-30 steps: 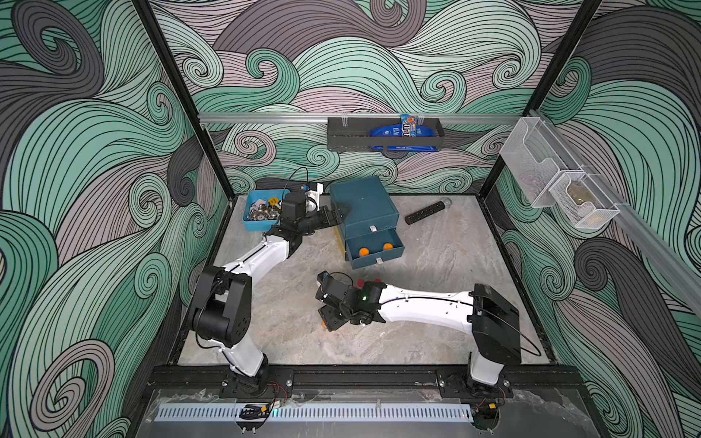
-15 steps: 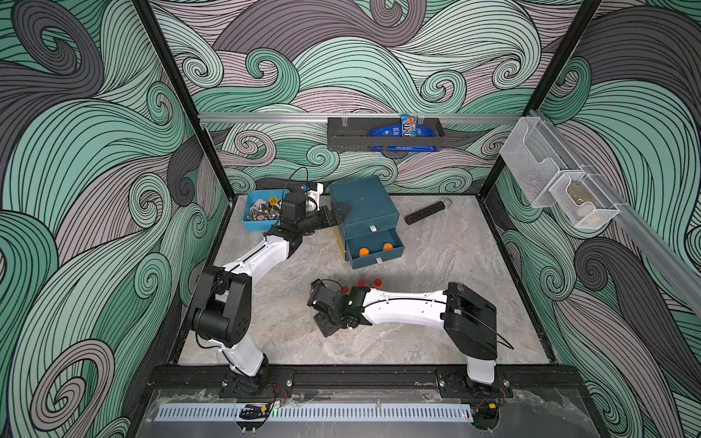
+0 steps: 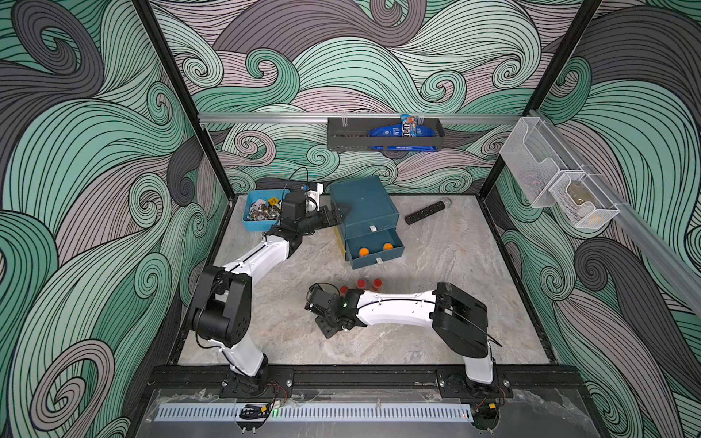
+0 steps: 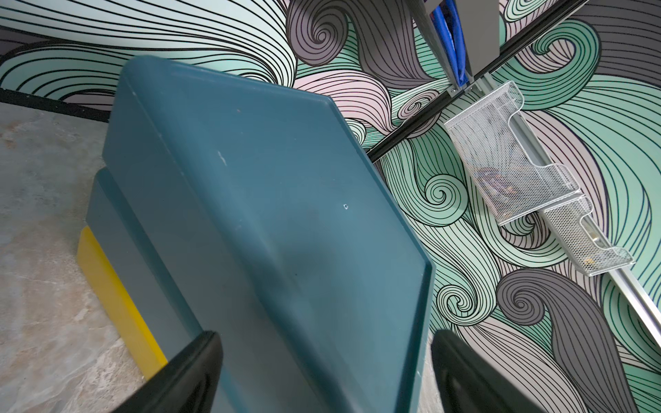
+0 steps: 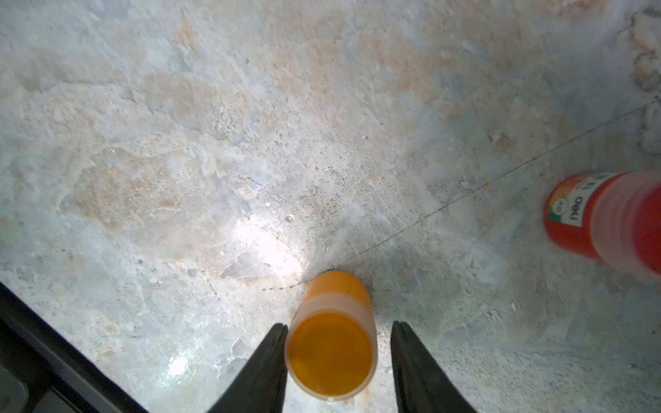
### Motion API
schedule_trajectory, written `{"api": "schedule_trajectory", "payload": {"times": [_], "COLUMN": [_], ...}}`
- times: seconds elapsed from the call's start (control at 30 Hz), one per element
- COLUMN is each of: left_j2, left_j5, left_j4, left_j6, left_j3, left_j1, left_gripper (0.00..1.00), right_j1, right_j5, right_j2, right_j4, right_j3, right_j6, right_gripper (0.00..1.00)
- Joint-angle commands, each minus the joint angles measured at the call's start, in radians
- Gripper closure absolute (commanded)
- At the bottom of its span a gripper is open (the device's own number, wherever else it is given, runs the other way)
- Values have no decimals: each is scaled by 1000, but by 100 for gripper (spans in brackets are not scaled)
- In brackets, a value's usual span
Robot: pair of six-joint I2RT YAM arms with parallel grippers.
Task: Put the paint cans in the drawer according to color
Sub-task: Pick up the paint can at the center of the board.
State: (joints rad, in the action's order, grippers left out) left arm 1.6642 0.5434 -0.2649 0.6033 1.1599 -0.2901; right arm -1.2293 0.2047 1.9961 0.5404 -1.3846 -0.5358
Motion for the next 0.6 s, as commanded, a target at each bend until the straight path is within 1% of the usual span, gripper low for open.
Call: {"api": "schedule_trajectory", "payload": {"times": [0.0,0.07,0.13,0.27,0.4,0.47,0.57], "left_j2": [-37,-36,-35,-36,-33,-31,-29], "left_j5": [7,7,7,6,5,7,8], "left_j4": [-20,-20,-20,-19,-19,-21,-20], "left_j6": [-5,-7,-6,-7,-5,-1,-1], "left_j3": [-8,-8,-8,-8,-8,-8,-8], "left_j1": [7,6,6,6,6,6,6], "left_gripper": [6,6,6,6,6,6,6], "right_j1": [-5,-5,-6,-4,3,28,75], "right_j5": [30,41,47,74,143,149,173], "right_j2": [-8,-29,-47,-119,-228,-291,-343], "right_j4": [-3,-2,-3,8,49,74,119], "right_j3": [-23,-24,-24,-18,-23,-40,-82], "right_j6": [12,13,14,15,8,11,29], "right_gripper": [58,65,68,70,72,74,75]}}
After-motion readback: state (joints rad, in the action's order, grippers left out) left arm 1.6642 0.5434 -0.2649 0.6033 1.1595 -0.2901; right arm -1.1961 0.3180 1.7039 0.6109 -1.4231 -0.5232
